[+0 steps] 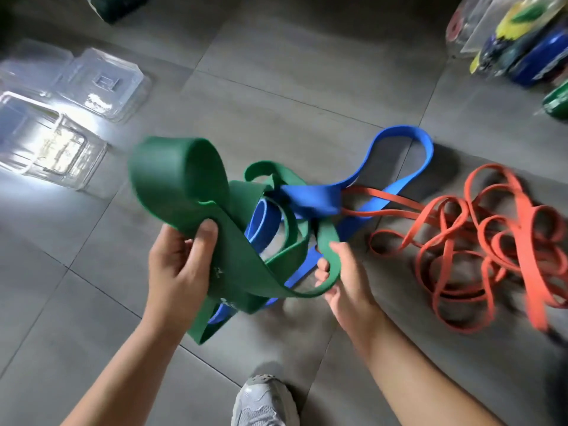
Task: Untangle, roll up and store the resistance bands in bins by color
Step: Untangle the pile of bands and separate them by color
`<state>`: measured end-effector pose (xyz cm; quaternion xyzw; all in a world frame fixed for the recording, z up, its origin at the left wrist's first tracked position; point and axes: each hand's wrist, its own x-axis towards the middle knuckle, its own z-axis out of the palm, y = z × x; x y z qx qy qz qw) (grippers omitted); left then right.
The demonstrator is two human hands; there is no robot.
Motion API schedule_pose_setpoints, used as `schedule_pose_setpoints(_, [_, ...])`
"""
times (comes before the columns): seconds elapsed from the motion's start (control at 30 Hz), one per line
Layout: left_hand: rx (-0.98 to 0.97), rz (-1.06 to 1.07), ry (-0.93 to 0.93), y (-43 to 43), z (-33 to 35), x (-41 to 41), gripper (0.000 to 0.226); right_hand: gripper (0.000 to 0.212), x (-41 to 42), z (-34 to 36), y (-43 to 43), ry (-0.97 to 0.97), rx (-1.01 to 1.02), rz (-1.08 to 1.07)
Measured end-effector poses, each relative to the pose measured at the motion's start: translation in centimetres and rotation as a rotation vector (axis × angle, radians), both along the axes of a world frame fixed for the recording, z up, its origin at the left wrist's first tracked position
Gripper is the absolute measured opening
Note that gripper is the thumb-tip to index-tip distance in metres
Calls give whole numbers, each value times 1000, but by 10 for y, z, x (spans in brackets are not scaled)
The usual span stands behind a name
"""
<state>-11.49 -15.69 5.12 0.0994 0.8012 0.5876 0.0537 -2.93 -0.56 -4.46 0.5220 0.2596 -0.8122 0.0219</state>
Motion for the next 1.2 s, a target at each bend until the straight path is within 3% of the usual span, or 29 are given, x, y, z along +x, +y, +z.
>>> schedule_pose_setpoints(0.17, [-161, 172, -451, 3, -31, 0, 15, 13, -4, 11, 12, 39, 725, 159])
schedule_pose_setpoints(0.27, [-8, 224, -827, 7, -40, 7, 22, 40, -12, 24, 12, 141, 1024, 252])
schedule_pose_setpoints(0.33, [185, 123, -1046, 14, -34, 9, 45, 60, -17, 37, -2, 301, 1095, 513])
schedule_pose_setpoints(0.4, [306, 60, -1152, 18, -25, 6, 61, 74, -16, 49, -25, 437, 1063, 896])
schedule_pose_setpoints(0.47, [347, 100, -1135, 15, -19, -4, 48, 80, -9, 58, -44, 549, 1006, 1109])
schedule_pose_setpoints(0.5, [324, 151, -1071, 11, -17, -11, 40, 78, -6, 62, -49, 604, 932, 1096])
schedule_pose_setpoints(0.6, [204, 287, -633, -9, -4, -51, 36, 50, -3, 59, -47, 660, 732, 714])
schedule_pose_setpoints(0.67, [221, 290, -360, -20, 18, -76, 32, 34, -4, 38, -39, 486, 747, 542])
schedule_pose_setpoints(0.7, [245, 271, -264, -21, 31, -84, 27, 35, -5, 24, -32, 334, 843, 568])
schedule_pose_setpoints(0.77, [282, 240, -154, -28, 44, -98, 17, 46, -1, -4, -17, 42, 1041, 886])
schedule_pose_setpoints(0.83, [287, 268, -197, -35, 41, -106, 20, 56, 6, -27, -14, -58, 1110, 1295])
schedule_pose_setpoints(0.93, [164, 291, -266, -37, 18, -106, 28, 66, 9, -46, -27, 7, 1286, 1584])
schedule_pose_setpoints(1.03, [41, 366, -483, -37, -12, -84, 16, 68, 0, -54, -41, 33, 1411, 1631])
schedule_pose_setpoints(1.13, [96, 402, -651, -45, -23, -74, 27, 43, -10, -57, -39, 42, 1670, 1555])
schedule_pose_setpoints(1.2, [128, 429, -658, -52, -21, -78, 24, 25, -12, -53, -31, 136, 1719, 1617])
